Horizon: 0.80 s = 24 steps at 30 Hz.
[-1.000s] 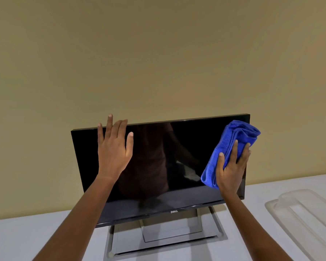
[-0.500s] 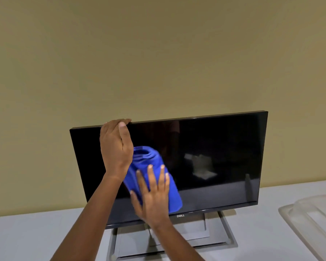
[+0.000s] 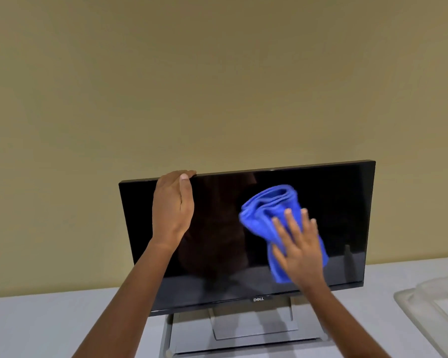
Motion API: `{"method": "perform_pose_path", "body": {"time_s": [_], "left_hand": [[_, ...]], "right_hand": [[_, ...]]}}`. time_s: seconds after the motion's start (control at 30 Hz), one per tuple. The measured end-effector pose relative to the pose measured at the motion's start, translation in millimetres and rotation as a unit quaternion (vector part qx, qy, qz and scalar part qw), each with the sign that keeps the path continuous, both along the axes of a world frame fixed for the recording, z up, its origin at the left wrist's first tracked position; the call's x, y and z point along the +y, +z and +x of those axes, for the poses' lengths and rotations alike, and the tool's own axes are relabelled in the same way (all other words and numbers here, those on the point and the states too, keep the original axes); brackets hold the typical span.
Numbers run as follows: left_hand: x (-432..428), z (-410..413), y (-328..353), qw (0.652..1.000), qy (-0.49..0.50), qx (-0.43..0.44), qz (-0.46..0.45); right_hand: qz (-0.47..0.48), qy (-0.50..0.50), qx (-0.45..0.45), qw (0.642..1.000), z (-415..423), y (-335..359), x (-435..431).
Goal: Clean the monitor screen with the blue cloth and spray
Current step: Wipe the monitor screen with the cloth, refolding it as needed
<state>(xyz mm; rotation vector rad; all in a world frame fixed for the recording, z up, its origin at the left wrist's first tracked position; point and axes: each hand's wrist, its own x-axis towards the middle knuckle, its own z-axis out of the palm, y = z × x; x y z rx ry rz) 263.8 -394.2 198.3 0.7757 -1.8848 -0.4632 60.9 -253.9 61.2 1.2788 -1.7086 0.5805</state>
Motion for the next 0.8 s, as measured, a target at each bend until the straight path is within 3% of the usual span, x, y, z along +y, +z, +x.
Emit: {"method": "perform_pose_path", "body": {"time_s": [0.1, 0.2, 0.3, 0.43, 0.63, 0.8], "left_hand": [[1, -1, -2, 1.000, 0.000, 0.004, -0.002], [3, -1, -3, 1.000, -0.003, 0.007, -0.008], [4, -1, -2, 1.000, -0.003, 0.007, -0.007], [5, -2, -2, 1.000, 0.002, 0.008, -0.017], [-1, -3, -2, 0.999, 0.003, -0.007, -0.047], [-2, 5, 0, 0.996, -0.002, -0.034, -0.080]], "right_hand": [[-0.059, -0.050, -0.131, 0.988, -36, 29, 17], [-0.164, -0.069, -0.335, 0.925, -48, 59, 17], [-0.229, -0.081, -0.393, 0.887, -31, 80, -6], [-0.220, -0.072, -0.351, 0.907, 27, 86, -46], [-0.082, -0.027, -0.197, 0.977, 111, 60, -87], [-0.021, -0.004, -0.070, 0.997, 110, 51, -85]]}}
